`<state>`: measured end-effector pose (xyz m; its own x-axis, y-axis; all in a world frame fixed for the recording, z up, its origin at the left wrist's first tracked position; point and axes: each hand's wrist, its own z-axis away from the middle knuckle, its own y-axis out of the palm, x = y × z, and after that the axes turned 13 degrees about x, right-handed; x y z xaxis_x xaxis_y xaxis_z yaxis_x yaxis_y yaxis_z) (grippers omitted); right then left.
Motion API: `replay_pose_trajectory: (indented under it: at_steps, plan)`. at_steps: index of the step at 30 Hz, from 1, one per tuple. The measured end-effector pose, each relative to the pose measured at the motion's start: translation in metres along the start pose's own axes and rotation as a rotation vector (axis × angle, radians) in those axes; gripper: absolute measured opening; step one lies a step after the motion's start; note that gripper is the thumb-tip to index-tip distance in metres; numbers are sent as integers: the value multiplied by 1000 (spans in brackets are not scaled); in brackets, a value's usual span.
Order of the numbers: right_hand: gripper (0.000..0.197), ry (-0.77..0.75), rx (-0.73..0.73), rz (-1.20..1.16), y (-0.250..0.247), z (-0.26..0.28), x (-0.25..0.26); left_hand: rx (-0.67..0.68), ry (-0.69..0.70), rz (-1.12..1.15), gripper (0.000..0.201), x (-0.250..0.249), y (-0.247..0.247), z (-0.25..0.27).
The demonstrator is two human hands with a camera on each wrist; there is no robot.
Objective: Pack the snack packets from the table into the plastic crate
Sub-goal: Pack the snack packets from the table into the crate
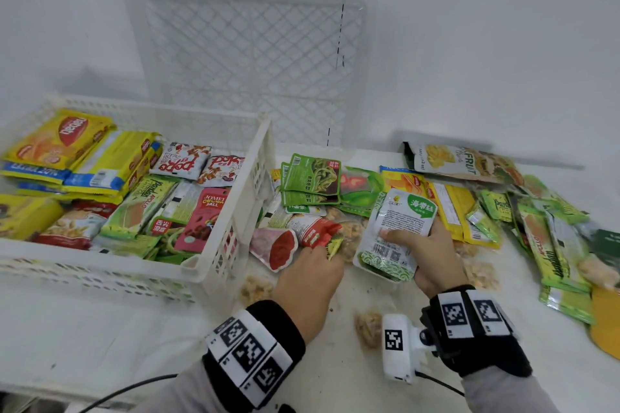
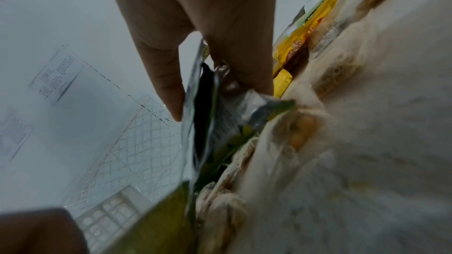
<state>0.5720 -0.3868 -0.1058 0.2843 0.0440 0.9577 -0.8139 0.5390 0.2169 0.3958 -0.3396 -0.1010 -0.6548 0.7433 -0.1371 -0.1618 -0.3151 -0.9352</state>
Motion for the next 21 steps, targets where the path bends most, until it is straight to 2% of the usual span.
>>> replay_pose_trajectory:
  at_steps: [3,5,7,9,11,15,21]
  plan:
    - [46,-5,3,88,-2,-3,3,-194,28,228,24,4,-7,-1]
    - [40,-44,15,215,1,-6,7,-278,-32,289,27,10,-12,-4]
    - [40,-89,44,340,6,-9,11,-231,-156,250,51,19,-13,-9]
    - [42,-112,76,395,12,-12,14,-81,-246,222,77,26,-10,-14]
    - [44,-117,94,402,16,-13,15,19,-273,275,84,31,-8,-20]
    - [43,-106,116,405,20,-13,14,18,-272,339,57,39,-8,-27]
    - [43,-73,145,392,19,-10,10,-1,-298,305,48,41,-7,-30]
